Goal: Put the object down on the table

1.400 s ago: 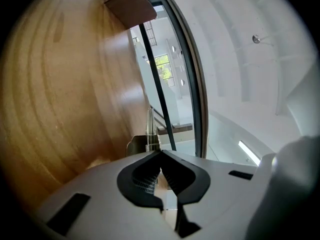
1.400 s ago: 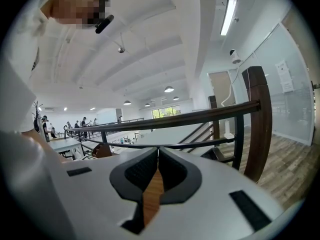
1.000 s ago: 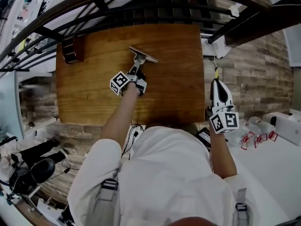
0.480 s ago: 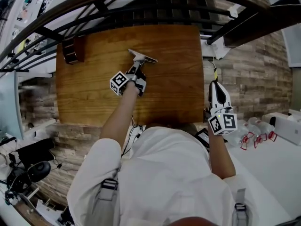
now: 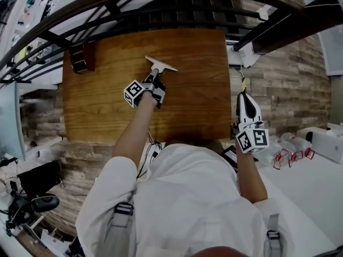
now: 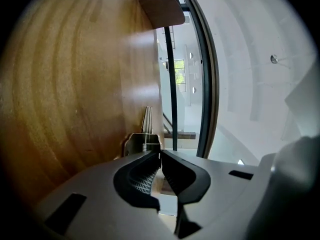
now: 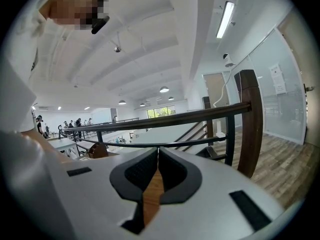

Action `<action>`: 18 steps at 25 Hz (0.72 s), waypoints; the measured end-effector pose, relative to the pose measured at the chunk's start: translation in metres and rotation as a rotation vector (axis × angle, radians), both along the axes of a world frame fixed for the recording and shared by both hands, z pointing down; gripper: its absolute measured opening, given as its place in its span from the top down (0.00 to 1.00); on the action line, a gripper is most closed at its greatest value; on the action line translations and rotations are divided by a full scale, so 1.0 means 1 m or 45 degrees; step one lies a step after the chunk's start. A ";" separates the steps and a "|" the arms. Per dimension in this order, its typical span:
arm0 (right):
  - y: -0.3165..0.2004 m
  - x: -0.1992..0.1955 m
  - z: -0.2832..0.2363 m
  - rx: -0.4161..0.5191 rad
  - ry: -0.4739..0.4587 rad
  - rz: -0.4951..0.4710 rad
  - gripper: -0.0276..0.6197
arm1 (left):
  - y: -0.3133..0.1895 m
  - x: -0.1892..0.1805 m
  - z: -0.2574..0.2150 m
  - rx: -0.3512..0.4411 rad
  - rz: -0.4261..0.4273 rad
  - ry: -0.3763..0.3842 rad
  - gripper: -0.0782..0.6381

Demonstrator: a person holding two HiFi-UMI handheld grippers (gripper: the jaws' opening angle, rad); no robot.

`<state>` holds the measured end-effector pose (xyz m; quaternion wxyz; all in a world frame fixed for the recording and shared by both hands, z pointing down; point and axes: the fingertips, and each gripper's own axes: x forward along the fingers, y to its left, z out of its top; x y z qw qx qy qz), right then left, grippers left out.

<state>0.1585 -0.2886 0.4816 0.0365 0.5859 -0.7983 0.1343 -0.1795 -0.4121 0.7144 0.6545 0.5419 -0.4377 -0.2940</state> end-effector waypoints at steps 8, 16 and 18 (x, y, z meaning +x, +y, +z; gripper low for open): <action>0.003 -0.003 -0.002 0.006 -0.014 0.001 0.92 | 0.000 -0.003 -0.003 0.005 0.026 -0.016 0.71; -0.003 -0.012 -0.008 0.028 -0.027 -0.018 0.92 | 0.022 -0.011 -0.009 -0.027 0.045 -0.070 0.71; -0.003 -0.016 -0.012 0.039 -0.030 -0.030 0.92 | 0.032 -0.014 -0.016 -0.005 0.069 -0.121 0.71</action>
